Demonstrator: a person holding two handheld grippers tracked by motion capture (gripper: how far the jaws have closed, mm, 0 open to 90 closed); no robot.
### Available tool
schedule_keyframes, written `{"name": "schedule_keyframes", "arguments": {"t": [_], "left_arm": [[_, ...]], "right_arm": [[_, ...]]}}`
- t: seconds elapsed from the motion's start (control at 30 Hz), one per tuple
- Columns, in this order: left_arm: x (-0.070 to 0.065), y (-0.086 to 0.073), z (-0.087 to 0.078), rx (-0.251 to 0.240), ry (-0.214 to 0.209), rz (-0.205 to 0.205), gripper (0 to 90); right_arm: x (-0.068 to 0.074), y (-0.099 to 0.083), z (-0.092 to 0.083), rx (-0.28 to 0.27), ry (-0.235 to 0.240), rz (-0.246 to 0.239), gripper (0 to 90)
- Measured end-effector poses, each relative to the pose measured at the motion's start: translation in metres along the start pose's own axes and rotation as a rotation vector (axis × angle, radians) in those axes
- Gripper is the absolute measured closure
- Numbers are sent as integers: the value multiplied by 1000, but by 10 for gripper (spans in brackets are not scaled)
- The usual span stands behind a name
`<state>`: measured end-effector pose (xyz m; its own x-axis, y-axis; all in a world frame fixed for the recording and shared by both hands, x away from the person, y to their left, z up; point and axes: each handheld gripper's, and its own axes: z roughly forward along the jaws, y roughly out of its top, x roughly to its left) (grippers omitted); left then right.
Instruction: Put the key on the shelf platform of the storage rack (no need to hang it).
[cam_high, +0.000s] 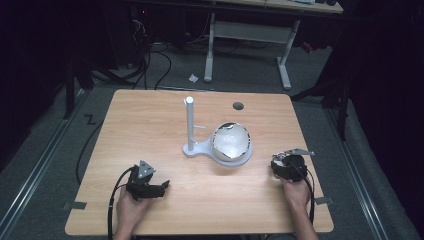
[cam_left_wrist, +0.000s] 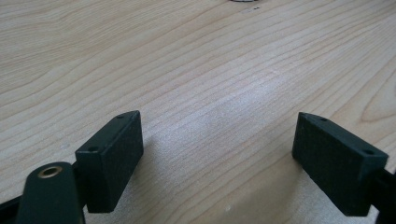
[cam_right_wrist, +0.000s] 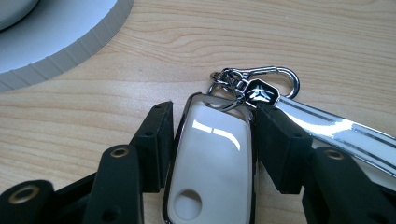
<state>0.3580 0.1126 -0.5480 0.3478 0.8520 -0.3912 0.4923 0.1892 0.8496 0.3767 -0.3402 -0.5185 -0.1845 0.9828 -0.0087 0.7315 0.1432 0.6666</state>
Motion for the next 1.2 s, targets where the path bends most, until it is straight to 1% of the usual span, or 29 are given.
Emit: {"name": "schedule_keyframes", "arguments": {"t": [0.13, 0.2, 0.3, 0.37, 0.43, 0.67, 0.8, 0.97, 1.07, 1.1, 1.2], "left_arm": [[0, 0, 0, 0, 0, 1, 167], [0, 0, 0, -1, 1, 0, 167], [0, 0, 0, -1, 2, 0, 167], [0, 0, 0, -1, 2, -1, 167], [0, 0, 0, -1, 2, -1, 167], [0, 0, 0, -1, 2, -1, 167], [0, 0, 0, -1, 2, -1, 168], [0, 0, 0, -1, 2, -1, 167], [0, 0, 0, 1, 2, 0, 167], [0, 0, 0, 0, 2, -1, 168], [0, 0, 0, 1, 2, -1, 168]], "right_arm": [[0, 0, 1, -7, -5, -6, 509], [0, 0, 1, -13, -6, -23, 519], [-1, -2, -1, -19, 8, -31, 529], [-2, -2, -2, -20, 9, -31, 531], [-3, -3, -4, -32, 14, -35, 532], [-4, -2, -18, -91, 43, -37, 533], [-4, 0, -23, -109, 53, -47, 534], [-5, 3, -36, -148, 97, -43, 534], [-5, 6, -44, -170, 109, -66, 534], [-5, 6, -47, -172, 116, -58, 534], [-7, 9, -53, -190, 133, -58, 534]]}}
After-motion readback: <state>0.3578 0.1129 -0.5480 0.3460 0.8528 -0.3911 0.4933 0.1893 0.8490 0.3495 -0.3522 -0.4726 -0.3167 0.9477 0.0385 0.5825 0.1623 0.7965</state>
